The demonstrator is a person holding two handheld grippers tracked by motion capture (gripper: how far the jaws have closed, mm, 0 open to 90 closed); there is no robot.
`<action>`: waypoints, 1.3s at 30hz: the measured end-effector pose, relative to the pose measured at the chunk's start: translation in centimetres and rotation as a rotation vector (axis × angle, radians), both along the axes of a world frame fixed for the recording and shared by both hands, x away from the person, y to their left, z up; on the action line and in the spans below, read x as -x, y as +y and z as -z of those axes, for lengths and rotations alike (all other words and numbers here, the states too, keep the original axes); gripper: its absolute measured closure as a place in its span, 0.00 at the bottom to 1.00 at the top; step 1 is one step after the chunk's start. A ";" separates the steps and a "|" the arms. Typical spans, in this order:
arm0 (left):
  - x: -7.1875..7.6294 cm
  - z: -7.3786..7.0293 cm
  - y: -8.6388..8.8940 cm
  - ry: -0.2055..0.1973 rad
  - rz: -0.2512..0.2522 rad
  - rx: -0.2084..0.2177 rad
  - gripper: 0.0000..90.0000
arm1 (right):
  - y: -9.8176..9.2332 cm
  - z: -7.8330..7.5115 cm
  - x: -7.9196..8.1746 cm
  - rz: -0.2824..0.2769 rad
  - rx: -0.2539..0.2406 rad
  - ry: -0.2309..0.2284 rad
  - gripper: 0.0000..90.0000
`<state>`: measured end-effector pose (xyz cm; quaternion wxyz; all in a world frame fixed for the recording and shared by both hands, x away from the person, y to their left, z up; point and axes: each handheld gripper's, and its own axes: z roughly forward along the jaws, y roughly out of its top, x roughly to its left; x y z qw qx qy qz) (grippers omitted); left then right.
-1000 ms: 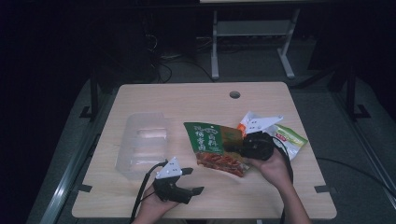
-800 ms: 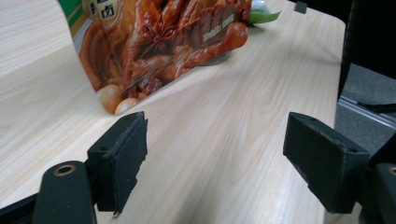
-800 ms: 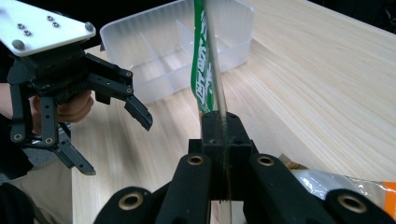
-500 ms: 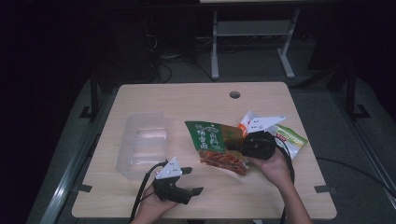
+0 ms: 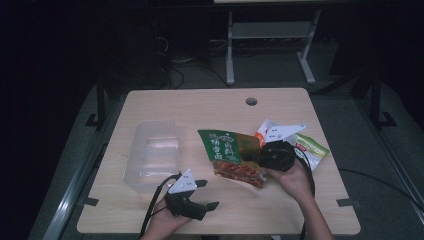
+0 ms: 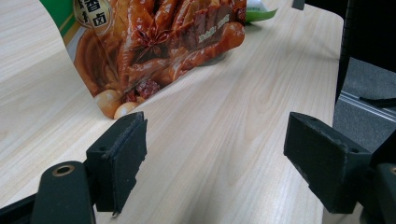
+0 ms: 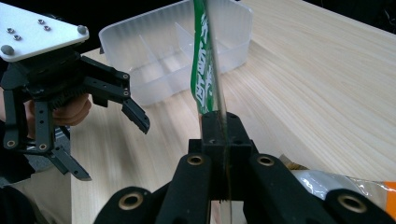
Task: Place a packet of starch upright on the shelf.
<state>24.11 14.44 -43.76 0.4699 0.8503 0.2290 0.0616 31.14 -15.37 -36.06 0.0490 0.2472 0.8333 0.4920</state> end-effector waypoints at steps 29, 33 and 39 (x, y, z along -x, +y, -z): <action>2.5 -1.1 1.1 -0.002 0.003 -0.034 0.23 | 2.5 -3.6 -0.9 -0.029 -0.023 -0.037 1.00; 2.6 -1.0 1.8 -0.025 0.000 -0.020 0.23 | 3.8 -4.5 -1.7 -0.036 -0.025 -0.033 1.00; 2.7 -0.6 1.4 -0.032 0.007 -0.021 0.23 | 5.6 -6.2 -3.1 -0.049 -0.043 -0.025 1.00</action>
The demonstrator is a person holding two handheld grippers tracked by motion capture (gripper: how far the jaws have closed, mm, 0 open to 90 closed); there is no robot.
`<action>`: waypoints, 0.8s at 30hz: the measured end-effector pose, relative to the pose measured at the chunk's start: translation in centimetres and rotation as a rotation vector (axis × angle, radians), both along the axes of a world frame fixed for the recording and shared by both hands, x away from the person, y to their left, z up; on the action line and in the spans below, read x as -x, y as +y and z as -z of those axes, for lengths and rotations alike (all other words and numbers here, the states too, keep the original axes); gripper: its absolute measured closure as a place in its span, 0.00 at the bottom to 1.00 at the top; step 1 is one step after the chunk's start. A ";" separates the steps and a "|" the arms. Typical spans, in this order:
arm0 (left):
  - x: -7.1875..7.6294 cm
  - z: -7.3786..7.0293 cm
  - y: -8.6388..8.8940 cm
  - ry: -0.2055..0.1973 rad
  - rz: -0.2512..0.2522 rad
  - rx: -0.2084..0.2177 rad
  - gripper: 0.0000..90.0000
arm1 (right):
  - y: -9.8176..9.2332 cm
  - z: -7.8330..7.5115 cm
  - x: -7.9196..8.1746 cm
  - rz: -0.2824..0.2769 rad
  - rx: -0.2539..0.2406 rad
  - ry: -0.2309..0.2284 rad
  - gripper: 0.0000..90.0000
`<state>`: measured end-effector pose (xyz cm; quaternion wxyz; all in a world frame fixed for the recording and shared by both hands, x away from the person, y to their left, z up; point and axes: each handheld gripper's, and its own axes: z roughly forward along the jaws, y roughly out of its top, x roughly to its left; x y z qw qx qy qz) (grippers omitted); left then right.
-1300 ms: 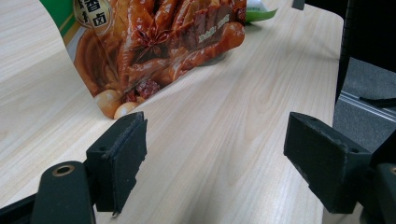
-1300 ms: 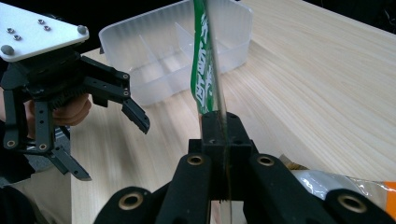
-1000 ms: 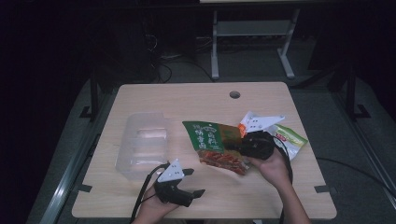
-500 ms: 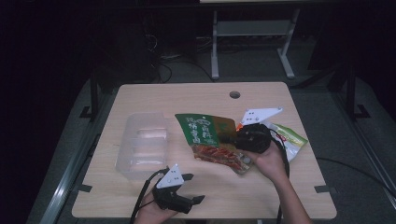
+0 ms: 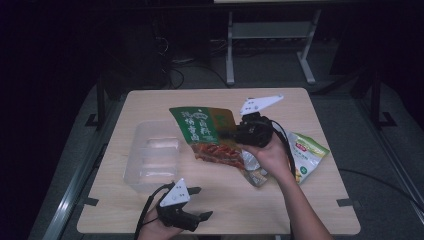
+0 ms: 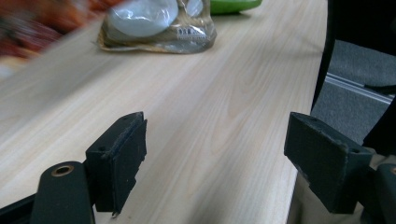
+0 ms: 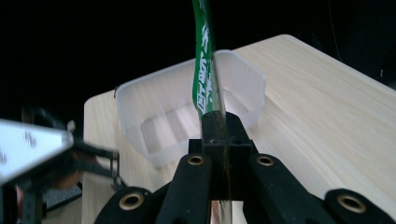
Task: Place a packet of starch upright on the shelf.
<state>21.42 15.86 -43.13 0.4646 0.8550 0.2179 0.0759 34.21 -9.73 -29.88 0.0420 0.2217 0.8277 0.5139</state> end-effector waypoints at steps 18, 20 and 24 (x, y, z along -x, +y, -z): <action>-0.5 0.8 0.7 0.034 0.015 -0.005 0.23 | 8.3 -3.4 -4.5 -0.026 0.027 -0.019 1.00; -0.4 0.8 0.6 0.028 0.022 -0.012 0.23 | 9.3 -3.4 -5.1 -0.033 0.039 -0.017 1.00; -0.4 0.8 0.6 0.026 0.021 -0.008 0.23 | 11.3 -3.1 -6.2 -0.035 0.043 -0.014 1.00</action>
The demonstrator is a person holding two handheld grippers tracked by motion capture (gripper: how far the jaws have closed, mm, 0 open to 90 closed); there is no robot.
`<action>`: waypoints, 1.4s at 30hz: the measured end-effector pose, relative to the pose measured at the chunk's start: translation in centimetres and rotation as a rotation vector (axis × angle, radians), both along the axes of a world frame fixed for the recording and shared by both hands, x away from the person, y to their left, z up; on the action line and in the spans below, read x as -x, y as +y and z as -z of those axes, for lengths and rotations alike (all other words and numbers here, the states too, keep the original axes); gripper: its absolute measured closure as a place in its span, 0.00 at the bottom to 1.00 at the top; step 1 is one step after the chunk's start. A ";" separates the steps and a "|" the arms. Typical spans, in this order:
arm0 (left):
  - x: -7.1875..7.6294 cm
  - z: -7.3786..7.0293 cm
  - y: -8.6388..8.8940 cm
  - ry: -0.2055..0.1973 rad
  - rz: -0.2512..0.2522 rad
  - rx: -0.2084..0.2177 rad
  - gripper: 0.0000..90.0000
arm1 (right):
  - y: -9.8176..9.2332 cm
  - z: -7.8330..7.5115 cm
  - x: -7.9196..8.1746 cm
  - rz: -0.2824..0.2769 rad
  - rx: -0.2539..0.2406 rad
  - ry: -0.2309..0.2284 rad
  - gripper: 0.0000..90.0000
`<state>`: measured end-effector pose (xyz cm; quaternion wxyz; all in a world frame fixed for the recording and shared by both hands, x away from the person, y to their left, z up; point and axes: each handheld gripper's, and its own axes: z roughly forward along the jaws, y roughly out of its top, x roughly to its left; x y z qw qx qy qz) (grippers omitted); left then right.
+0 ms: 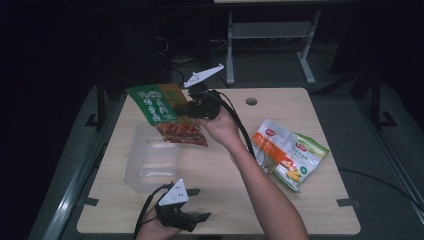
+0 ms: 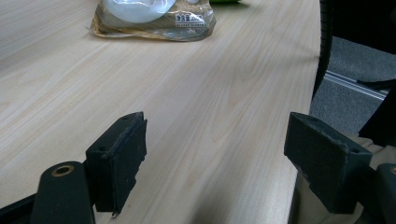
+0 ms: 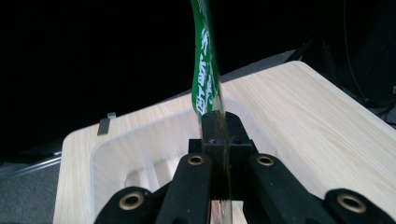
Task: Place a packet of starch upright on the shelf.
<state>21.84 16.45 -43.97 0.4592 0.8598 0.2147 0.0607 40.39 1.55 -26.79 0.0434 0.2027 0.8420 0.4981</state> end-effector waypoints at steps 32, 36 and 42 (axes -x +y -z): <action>0.0 -0.3 0.3 -0.002 0.002 0.004 0.23 | 7.0 6.3 -4.8 0.070 -0.131 0.124 1.00; -0.1 -0.3 0.3 0.007 -0.001 0.012 0.23 | 7.0 7.3 -5.1 0.081 -0.144 0.142 1.00; -0.2 -0.3 0.4 0.004 -0.003 0.013 0.23 | 6.8 8.1 -5.5 0.098 -0.161 0.149 1.00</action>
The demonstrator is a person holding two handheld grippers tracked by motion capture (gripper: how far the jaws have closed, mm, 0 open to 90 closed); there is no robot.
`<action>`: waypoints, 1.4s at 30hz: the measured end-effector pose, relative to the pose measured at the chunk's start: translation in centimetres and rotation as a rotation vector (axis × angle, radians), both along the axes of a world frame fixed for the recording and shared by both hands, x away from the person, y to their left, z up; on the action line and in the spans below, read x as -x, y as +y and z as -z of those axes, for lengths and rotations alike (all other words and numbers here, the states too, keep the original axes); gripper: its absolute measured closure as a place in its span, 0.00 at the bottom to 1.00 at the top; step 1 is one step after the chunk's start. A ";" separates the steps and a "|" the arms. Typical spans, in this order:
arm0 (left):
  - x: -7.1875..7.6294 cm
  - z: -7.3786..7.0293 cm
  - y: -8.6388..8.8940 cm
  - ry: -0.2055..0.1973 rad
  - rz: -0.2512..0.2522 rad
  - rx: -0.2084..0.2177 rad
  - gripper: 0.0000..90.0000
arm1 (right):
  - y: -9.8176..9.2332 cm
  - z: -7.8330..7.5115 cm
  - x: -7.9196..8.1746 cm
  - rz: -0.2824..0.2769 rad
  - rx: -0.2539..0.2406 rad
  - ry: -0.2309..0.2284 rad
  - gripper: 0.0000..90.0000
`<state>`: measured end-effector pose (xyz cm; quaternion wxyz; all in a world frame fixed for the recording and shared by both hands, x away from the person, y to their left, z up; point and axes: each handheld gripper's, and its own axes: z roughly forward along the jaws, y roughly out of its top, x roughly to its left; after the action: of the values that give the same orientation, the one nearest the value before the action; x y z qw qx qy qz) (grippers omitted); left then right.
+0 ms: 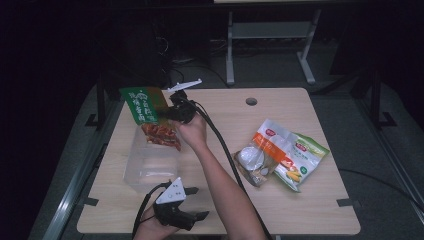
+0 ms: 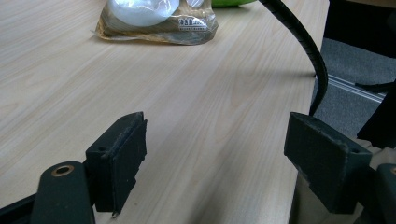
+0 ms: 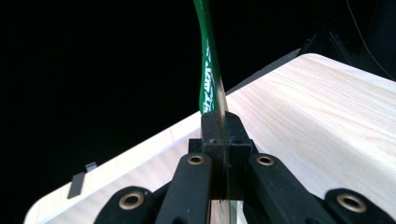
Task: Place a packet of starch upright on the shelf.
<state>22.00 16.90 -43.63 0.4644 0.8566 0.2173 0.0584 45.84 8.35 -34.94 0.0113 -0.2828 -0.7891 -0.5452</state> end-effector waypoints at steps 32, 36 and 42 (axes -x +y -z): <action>-0.4 0.1 0.0 0.001 -0.006 -0.006 0.23 | -4.8 0.7 -0.6 0.034 0.084 0.036 0.69; -0.5 0.3 -0.1 0.002 -0.006 -0.007 0.23 | -5.8 0.4 -0.2 0.010 0.063 0.073 0.62; -0.6 0.4 -0.2 0.010 -0.012 -0.010 0.23 | -7.0 -0.2 0.8 -0.009 0.068 0.076 0.58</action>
<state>22.65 16.72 -44.00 0.4589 0.8578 0.2243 0.0578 45.03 1.31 -34.72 0.0340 -0.3000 -0.8075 -0.5067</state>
